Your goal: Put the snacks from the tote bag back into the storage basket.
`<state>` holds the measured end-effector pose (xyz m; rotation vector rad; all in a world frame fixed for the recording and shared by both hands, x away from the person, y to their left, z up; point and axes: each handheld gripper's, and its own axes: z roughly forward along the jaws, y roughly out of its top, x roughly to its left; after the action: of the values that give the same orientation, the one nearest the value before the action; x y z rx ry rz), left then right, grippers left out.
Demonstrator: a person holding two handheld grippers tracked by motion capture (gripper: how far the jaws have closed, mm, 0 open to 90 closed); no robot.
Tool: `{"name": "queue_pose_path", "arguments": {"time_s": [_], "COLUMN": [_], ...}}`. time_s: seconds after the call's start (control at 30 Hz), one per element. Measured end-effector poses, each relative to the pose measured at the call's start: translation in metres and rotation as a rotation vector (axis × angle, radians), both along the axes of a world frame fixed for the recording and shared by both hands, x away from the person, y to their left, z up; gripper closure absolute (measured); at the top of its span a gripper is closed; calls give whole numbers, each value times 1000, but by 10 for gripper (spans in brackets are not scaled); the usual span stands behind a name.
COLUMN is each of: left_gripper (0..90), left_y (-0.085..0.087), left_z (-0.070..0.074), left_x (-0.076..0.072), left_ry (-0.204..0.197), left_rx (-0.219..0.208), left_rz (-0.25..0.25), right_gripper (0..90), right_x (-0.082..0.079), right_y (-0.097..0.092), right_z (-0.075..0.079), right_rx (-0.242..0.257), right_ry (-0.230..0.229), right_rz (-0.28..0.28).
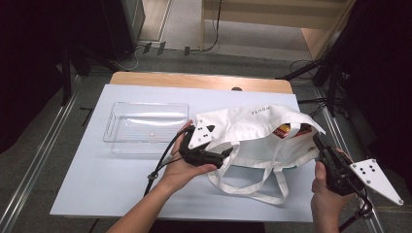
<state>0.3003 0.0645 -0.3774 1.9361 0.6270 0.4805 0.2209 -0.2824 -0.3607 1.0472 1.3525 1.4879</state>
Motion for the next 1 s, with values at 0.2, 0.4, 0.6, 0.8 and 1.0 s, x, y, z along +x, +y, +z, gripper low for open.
{"name": "queue_pose_path", "arguments": {"time_s": [0.2,0.4,0.6,0.8,1.0], "left_gripper": [198,490,605,721,756], "left_y": [-21,-18,-10,-13,-19], "left_z": [2,12,24,38,42], "left_x": [10,5,11,20,28], "left_ry": [-34,-109,-70,-34,-81], "left_rx": [129,142,47,-34,-53], "left_rz": [66,64,24,-21,-17], "right_gripper": [900,900,900,900,900], "right_x": [-1,-1,-2,-2,-1], "right_y": [-3,-4,-5,-7,-7], "right_z": [0,2,2,5,3], "right_rx": [0,-1,6,24,20], "right_ry": [4,3,2,7,18], "right_rz": [-3,9,6,11,12]}}
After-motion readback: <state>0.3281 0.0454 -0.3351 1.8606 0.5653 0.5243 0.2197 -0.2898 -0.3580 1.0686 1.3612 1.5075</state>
